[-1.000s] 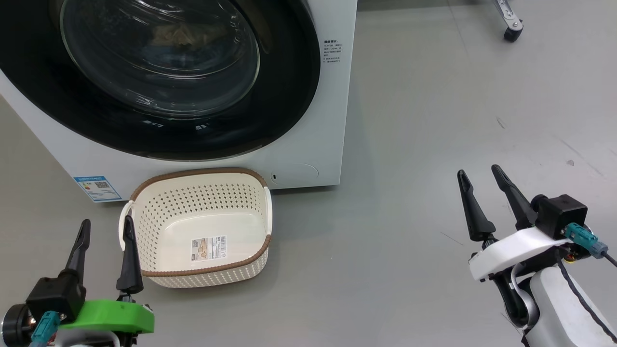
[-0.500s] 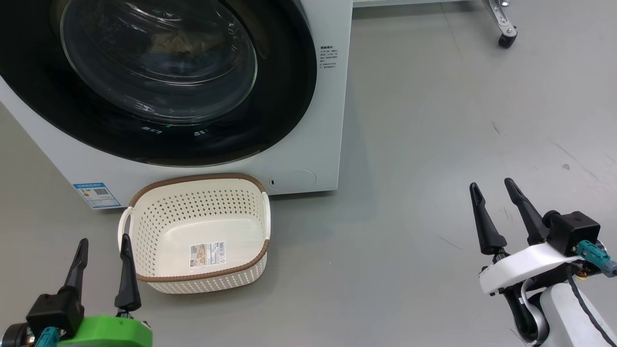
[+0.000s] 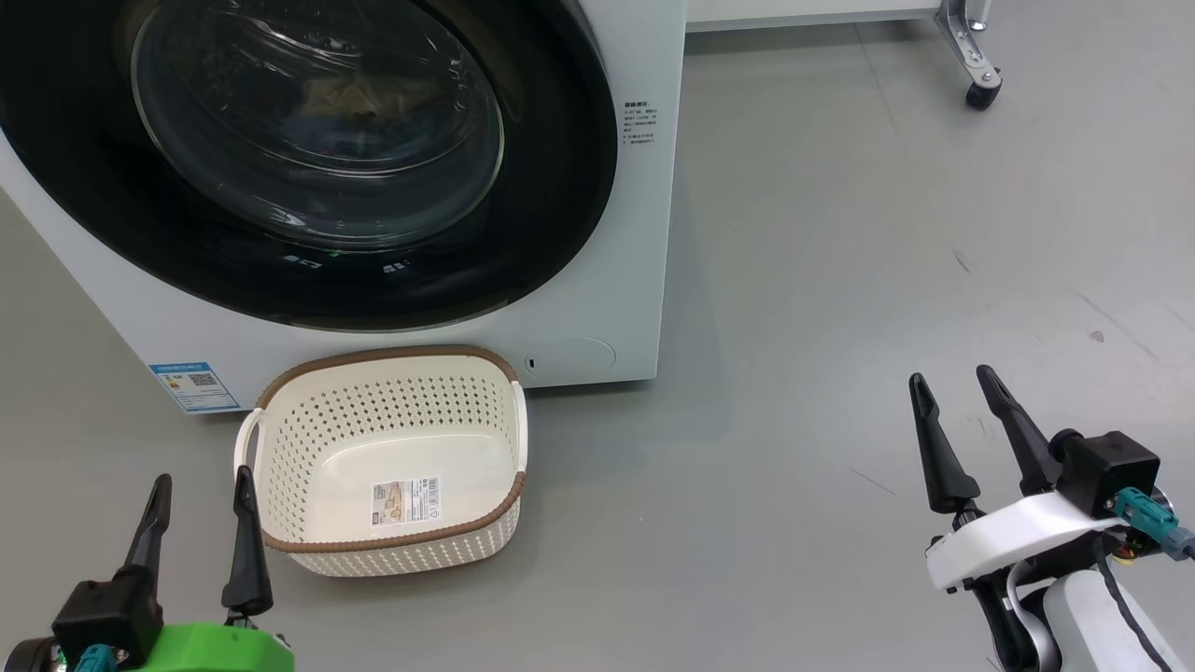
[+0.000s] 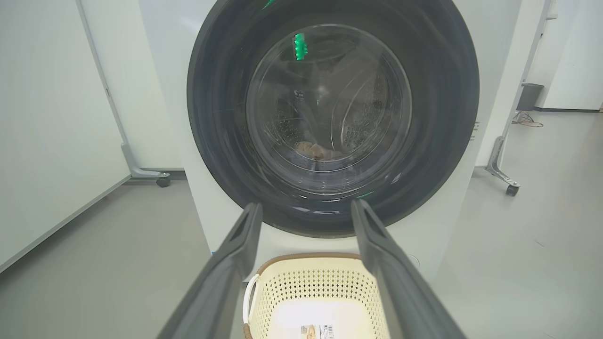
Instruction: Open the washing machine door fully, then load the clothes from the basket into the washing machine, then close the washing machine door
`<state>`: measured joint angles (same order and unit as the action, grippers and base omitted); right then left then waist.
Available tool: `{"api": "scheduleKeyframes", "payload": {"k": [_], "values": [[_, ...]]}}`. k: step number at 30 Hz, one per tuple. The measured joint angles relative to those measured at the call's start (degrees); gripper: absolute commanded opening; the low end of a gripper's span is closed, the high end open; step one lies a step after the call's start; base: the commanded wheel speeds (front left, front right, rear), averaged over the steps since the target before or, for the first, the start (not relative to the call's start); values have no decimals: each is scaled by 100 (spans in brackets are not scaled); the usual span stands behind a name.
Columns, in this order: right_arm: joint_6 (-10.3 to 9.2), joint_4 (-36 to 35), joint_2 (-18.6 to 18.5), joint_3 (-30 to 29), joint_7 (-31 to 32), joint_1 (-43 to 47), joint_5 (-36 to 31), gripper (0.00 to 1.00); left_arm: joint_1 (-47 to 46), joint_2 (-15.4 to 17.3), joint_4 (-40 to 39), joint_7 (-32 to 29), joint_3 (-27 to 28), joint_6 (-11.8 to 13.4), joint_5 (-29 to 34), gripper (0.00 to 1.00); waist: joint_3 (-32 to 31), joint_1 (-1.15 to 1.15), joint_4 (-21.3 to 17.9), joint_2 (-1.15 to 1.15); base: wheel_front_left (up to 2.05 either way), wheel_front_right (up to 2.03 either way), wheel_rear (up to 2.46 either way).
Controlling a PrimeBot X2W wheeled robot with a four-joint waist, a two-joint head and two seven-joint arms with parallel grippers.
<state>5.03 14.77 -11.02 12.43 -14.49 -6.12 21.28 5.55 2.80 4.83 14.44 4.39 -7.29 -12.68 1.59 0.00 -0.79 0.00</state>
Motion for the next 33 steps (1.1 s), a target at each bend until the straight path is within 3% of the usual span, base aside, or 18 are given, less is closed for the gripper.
{"api": "scheduleKeyframes", "payload": {"k": [22, 23, 33], "values": [[46, -131, 43, -98, 0, 193, -68, 100, 54, -4, -71, 0, -67, 0, 12, 100, -1, 0, 62, 0, 0, 0, 0], [44, -80, 57, -88, 1, 202, -66, 0, 55, -16, -8, -7, -76, 0, 11, 0, -1, 0, 63, 0, 0, 0, 0], [42, 188, 221, -90, 43, 454, 107, 0, 96, -144, 319, -32, -136, 0, -149, 0, -8, 0, 64, 0, 0, 0, 0]]}}
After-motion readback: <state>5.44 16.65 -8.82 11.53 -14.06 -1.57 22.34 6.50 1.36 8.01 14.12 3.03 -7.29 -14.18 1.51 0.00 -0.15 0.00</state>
